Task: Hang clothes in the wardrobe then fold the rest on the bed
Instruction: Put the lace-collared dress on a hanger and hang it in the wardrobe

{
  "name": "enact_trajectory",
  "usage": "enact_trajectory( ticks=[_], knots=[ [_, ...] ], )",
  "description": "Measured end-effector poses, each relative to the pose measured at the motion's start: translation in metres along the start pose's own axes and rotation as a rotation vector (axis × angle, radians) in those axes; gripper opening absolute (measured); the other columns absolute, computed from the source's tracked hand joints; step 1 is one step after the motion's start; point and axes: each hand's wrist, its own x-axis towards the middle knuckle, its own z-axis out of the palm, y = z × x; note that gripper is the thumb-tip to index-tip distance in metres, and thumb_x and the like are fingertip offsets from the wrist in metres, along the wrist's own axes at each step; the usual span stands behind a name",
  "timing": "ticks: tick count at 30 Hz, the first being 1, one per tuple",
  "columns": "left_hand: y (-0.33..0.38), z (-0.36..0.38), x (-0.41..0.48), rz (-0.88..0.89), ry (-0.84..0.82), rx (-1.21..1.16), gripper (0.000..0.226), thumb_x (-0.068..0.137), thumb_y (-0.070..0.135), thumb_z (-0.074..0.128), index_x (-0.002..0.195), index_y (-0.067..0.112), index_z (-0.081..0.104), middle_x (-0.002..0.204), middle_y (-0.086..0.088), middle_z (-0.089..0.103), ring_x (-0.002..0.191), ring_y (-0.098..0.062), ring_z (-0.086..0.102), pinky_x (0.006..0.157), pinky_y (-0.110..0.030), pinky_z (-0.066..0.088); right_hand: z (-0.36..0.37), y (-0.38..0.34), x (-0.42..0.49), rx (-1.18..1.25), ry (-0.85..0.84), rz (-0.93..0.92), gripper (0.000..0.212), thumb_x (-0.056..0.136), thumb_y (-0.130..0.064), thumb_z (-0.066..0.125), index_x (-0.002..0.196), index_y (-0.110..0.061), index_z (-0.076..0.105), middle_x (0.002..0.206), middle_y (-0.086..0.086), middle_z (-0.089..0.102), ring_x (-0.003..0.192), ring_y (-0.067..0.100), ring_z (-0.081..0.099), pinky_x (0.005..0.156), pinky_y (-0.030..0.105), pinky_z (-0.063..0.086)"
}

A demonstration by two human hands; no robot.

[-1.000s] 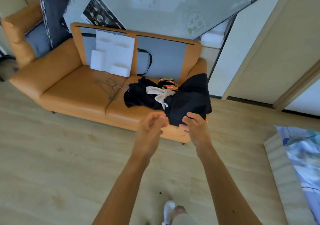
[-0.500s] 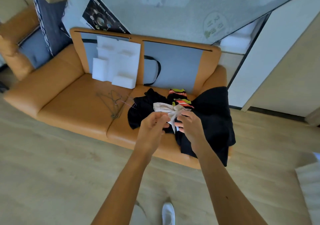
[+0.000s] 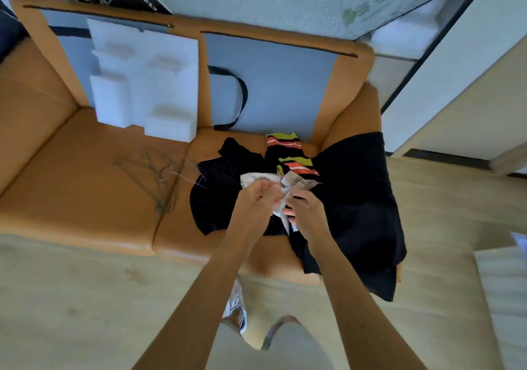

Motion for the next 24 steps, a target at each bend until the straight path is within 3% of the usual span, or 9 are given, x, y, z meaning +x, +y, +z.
enact_trajectory(
  ticks=[2, 5, 9, 11, 14, 16, 20, 22, 24],
  knots=[
    [0.005, -0.004, 0.029, -0.032, -0.027, 0.012, 0.015, 0.097, 0.028, 0.057, 0.088, 0.026, 0.069, 0.1, -0.002, 0.075, 0.099, -0.02, 0.069, 0.099, -0.047, 0.052, 0.006, -0.004, 0.023, -0.013, 0.01, 0.029, 0.015, 0.087, -0.024, 0.064, 0.101, -0.028, 0.067, 0.101, 0.007, 0.074, 0.093, 0.025, 0.072, 0.088, 0.044, 0.058],
    [0.006, -0.006, 0.073, -0.068, -0.044, 0.031, 0.014, 0.09, 0.037, 0.059, 0.089, 0.027, 0.068, 0.101, 0.001, 0.074, 0.1, -0.017, 0.069, 0.1, -0.049, 0.052, 0.01, 0.0, 0.064, -0.136, 0.044, 0.044, 0.033, 0.074, -0.045, 0.062, 0.104, -0.033, 0.067, 0.103, 0.001, 0.073, 0.097, 0.022, 0.07, 0.086, 0.046, 0.058],
    [-0.008, 0.0, 0.13, -0.119, -0.054, 0.039, 0.014, 0.1, 0.027, 0.055, 0.103, 0.026, 0.068, 0.104, 0.003, 0.073, 0.093, -0.005, 0.07, 0.101, -0.043, 0.053, 0.011, 0.012, 0.131, -0.292, 0.072, 0.067, 0.037, 0.089, -0.026, 0.062, 0.124, -0.015, 0.059, 0.112, 0.005, 0.067, 0.094, 0.017, 0.063, 0.068, 0.022, 0.047],
    [-0.015, 0.005, 0.151, -0.123, -0.048, 0.052, 0.015, 0.1, 0.027, 0.055, 0.107, 0.024, 0.068, 0.105, 0.005, 0.073, 0.094, -0.004, 0.069, 0.1, -0.04, 0.054, 0.01, 0.021, 0.163, -0.385, 0.046, 0.093, 0.039, 0.088, -0.024, 0.064, 0.124, -0.012, 0.056, 0.111, 0.006, 0.065, 0.092, 0.019, 0.061, 0.066, 0.025, 0.046],
    [-0.03, 0.015, 0.181, -0.13, -0.035, 0.074, 0.017, 0.1, 0.026, 0.055, 0.11, 0.023, 0.068, 0.108, 0.006, 0.071, 0.103, -0.007, 0.067, 0.099, -0.038, 0.054, 0.013, 0.043, 0.21, -0.519, -0.027, 0.074, 0.037, 0.084, -0.026, 0.066, 0.116, -0.009, 0.062, 0.109, 0.011, 0.068, 0.098, 0.028, 0.065, 0.084, 0.042, 0.055],
    [-0.043, 0.021, 0.197, -0.143, -0.026, 0.094, 0.017, 0.1, 0.026, 0.055, 0.11, 0.022, 0.068, 0.11, 0.007, 0.071, 0.106, -0.01, 0.066, 0.099, -0.038, 0.054, 0.011, 0.066, 0.241, -0.631, -0.082, 0.016, 0.037, 0.077, -0.03, 0.065, 0.108, -0.008, 0.066, 0.106, 0.011, 0.069, 0.099, 0.029, 0.066, 0.086, 0.047, 0.055],
    [-0.072, 0.029, 0.22, -0.188, -0.008, 0.11, 0.012, 0.1, 0.025, 0.055, 0.105, 0.026, 0.066, 0.11, 0.006, 0.071, 0.108, -0.012, 0.066, 0.098, -0.038, 0.053, 0.0, 0.113, 0.293, -0.93, -0.165, 0.049, 0.068, 0.077, -0.027, 0.074, 0.136, -0.015, 0.045, 0.137, 0.012, 0.051, 0.119, 0.031, 0.058, 0.086, 0.045, 0.056],
    [-0.087, 0.03, 0.227, -0.214, 0.004, 0.116, 0.013, 0.1, 0.024, 0.055, 0.106, 0.024, 0.066, 0.111, 0.005, 0.071, 0.108, -0.014, 0.066, 0.099, -0.038, 0.053, -0.006, 0.137, 0.309, -1.154, -0.221, 0.061, 0.085, 0.078, -0.031, 0.078, 0.147, -0.014, 0.033, 0.149, 0.014, 0.039, 0.134, 0.034, 0.045, 0.101, 0.049, 0.048],
    [-0.098, 0.03, 0.231, -0.245, 0.014, 0.118, 0.014, 0.1, 0.025, 0.054, 0.108, 0.024, 0.066, 0.112, 0.004, 0.07, 0.109, -0.015, 0.066, 0.099, -0.038, 0.053, -0.011, 0.153, 0.318, -1.386, -0.266, 0.059, 0.102, 0.076, -0.037, 0.079, 0.155, -0.015, 0.019, 0.158, 0.016, 0.025, 0.149, 0.035, 0.022, 0.117, 0.053, 0.028]
  ],
)
